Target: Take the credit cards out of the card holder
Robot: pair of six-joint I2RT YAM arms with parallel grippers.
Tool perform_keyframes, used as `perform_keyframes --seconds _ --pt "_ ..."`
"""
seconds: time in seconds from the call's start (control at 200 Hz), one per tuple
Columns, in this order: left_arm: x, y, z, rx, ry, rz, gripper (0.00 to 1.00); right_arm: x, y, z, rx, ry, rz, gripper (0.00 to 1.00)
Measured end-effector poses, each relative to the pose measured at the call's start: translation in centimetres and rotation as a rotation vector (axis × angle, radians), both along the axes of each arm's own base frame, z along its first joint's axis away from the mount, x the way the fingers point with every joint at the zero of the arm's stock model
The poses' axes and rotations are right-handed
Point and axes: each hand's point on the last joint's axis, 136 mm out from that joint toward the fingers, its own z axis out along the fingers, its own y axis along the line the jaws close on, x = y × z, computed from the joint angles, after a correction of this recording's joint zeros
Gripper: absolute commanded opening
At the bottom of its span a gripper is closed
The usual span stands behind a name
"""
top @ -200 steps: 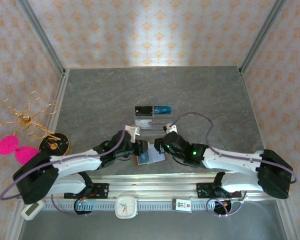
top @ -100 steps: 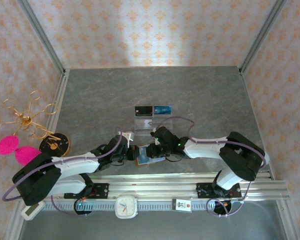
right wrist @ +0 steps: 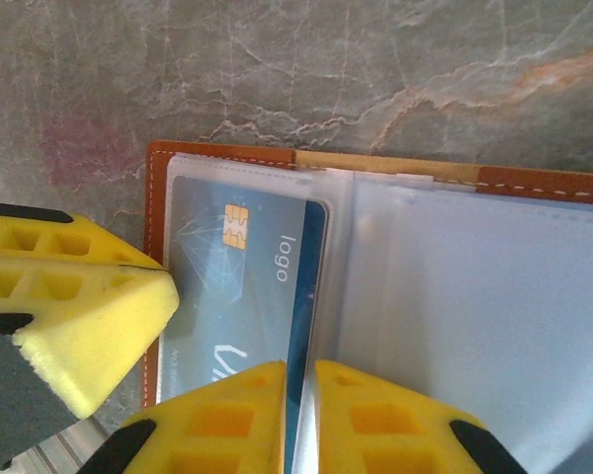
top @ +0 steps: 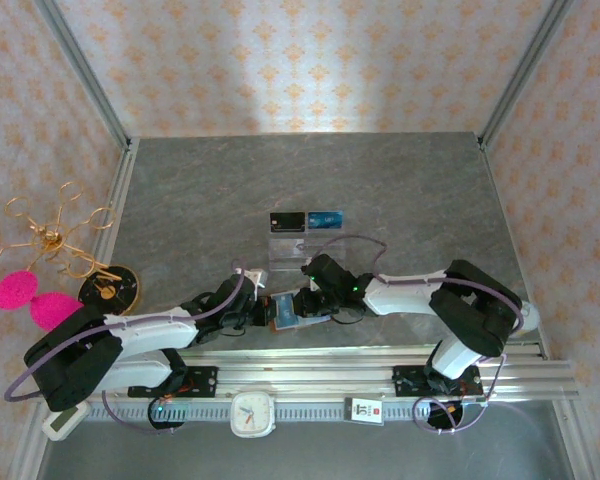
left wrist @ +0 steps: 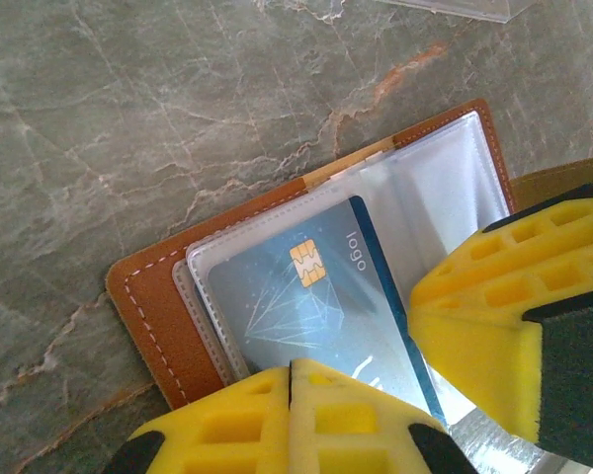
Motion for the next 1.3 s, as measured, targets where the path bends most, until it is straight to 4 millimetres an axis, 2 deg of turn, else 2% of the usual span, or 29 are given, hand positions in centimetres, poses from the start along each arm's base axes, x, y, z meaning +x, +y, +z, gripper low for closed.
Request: perform_keyframes --seconds 0.22,0.34,0.616,0.871,0.911,0.976,1.026,1.296 --pt "0.4 -0.4 -0.1 -0.011 -0.011 -0.001 0.0 0.1 0.0 -0.2 -0.005 0.005 -0.001 0.15" --pt "0.5 -0.4 -0.1 -0.012 -0.012 -0.001 0.0 0.2 -0.1 -0.3 -0.007 0.01 -0.01 0.0" --pt "0.5 -0.5 0.0 -0.014 -0.015 -0.001 0.0 0.7 -0.7 0.2 -0.002 -0.004 -0.06 0.0" --pt "0.5 -0.4 0.2 -0.013 -0.029 -0.008 0.0 0.4 -2.5 -0.1 -0.02 -0.005 -0.112 0.0" --pt "0.5 -0.4 0.2 -0.011 -0.032 -0.011 0.0 0.4 -2.4 -0.1 -0.015 -0.004 -0.11 0.0" --pt "0.5 -0.3 0.2 -0.008 -0.032 -0.013 0.0 0.2 -2.1 0.1 0.0 0.0 -0.099 0.09" --pt "0.5 -0.3 0.1 -0.004 -0.032 -0.016 0.0 0.1 -1.9 0.4 0.013 0.0 -0.086 0.13" --pt "0.6 -0.3 0.0 0.005 -0.041 -0.025 0.0 0.1 -0.6 1.3 0.057 0.011 -0.045 0.14"
